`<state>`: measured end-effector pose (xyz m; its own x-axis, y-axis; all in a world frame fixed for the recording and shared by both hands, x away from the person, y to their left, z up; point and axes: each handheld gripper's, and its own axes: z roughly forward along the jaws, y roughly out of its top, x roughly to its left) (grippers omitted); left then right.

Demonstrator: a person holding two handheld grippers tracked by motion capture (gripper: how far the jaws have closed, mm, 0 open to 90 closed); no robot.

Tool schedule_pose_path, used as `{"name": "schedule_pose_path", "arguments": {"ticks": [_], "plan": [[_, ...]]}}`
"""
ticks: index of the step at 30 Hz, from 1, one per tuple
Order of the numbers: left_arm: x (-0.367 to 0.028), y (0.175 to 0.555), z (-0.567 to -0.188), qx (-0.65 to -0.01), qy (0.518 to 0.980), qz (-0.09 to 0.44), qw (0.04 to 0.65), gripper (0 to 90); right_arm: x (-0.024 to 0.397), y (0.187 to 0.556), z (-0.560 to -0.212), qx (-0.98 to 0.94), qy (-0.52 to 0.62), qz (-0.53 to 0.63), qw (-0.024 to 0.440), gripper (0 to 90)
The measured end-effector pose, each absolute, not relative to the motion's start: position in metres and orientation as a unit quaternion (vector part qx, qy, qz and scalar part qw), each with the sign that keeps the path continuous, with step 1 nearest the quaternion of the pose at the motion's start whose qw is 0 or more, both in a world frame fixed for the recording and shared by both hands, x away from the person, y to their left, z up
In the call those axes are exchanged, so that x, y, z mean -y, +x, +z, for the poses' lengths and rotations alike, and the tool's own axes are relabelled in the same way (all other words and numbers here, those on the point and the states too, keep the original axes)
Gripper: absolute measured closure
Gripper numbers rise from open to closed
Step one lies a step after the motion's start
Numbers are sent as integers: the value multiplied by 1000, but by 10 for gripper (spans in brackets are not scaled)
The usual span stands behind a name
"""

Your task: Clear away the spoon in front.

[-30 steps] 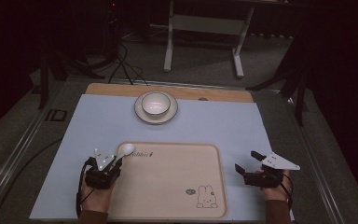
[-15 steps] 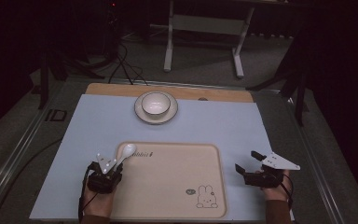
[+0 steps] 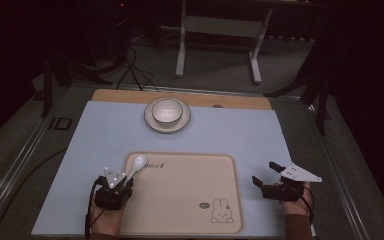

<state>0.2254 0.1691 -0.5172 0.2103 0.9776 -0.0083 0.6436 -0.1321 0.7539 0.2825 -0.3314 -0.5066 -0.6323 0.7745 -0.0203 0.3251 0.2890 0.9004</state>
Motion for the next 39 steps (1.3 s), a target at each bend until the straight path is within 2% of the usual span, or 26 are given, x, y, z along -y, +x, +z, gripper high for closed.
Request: {"name": "schedule_pose_path", "arguments": {"ticks": [7,17,29,39], "plan": [[-168,223,-522,-588,698,263,312,729,332,282,-507,-767,358,477,236,125],[-168,219,-527,-594,698,240,320,715,331,283,-507,-768,357,476,235,125],[-169,217,-526,-592,692,235,340,566,331,283,-507,-770,356,475,233,125],[-164,221,-515,-544,717,240,364,466,331,283,-507,-771,354,476,232,125]]}}
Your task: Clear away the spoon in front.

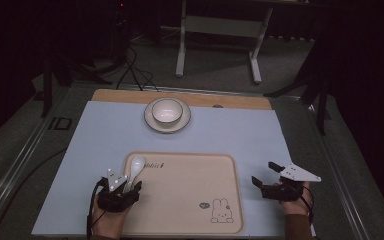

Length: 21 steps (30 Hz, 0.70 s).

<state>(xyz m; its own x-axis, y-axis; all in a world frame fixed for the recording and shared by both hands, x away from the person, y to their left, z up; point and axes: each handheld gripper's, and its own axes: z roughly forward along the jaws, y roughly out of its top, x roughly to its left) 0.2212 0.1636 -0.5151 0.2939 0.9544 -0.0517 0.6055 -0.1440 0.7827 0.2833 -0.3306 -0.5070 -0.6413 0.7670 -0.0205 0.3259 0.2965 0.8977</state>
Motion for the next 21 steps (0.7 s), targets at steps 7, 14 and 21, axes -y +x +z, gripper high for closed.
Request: {"name": "schedule_pose_path", "arguments": {"ticks": [7,14,21], "plan": [[-170,223,-508,-525,718,247,385,429,332,283,-506,-768,354,480,232,125],[-182,225,-500,-505,717,256,406,424,334,283,-505,-764,354,488,230,124],[-190,225,-494,-475,720,267,429,424,338,282,-503,-758,357,494,232,124]]}}
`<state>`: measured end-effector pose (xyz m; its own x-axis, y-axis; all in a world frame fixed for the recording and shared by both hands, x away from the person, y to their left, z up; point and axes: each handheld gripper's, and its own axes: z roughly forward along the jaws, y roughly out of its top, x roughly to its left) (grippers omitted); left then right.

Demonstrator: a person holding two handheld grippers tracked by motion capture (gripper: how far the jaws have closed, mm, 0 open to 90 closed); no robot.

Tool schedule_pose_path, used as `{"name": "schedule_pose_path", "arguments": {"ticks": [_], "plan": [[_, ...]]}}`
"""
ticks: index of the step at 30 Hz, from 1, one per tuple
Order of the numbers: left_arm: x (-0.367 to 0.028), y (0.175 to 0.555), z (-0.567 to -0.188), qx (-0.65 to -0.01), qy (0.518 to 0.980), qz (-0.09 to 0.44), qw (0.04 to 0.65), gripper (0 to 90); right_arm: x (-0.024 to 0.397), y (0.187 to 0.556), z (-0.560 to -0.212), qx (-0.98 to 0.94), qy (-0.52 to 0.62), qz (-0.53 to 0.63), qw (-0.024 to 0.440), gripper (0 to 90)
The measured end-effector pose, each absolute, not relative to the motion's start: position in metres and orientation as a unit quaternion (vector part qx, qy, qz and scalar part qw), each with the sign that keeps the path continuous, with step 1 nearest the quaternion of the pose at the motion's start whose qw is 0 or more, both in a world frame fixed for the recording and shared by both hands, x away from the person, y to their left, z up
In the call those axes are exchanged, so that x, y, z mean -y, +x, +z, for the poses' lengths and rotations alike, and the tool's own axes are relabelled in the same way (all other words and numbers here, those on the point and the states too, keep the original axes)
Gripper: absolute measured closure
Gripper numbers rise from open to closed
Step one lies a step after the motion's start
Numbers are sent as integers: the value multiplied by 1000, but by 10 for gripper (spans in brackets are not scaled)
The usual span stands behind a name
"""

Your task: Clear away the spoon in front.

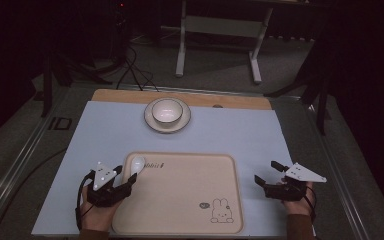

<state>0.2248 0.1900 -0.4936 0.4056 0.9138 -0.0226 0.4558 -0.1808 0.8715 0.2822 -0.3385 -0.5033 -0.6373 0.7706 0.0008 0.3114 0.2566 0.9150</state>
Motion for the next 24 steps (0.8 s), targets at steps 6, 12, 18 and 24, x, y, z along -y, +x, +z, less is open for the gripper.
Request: {"name": "schedule_pose_path", "arguments": {"ticks": [6,12,18,24], "plan": [[-193,230,-493,-459,725,262,442,410,341,283,-503,-756,360,495,233,124],[-200,236,-493,-439,731,263,451,410,347,282,-502,-751,361,501,233,125],[-215,246,-494,-436,729,273,451,417,352,281,-501,-753,352,508,226,137],[-235,255,-494,-456,714,296,441,417,349,282,-502,-763,340,506,218,139]]}}
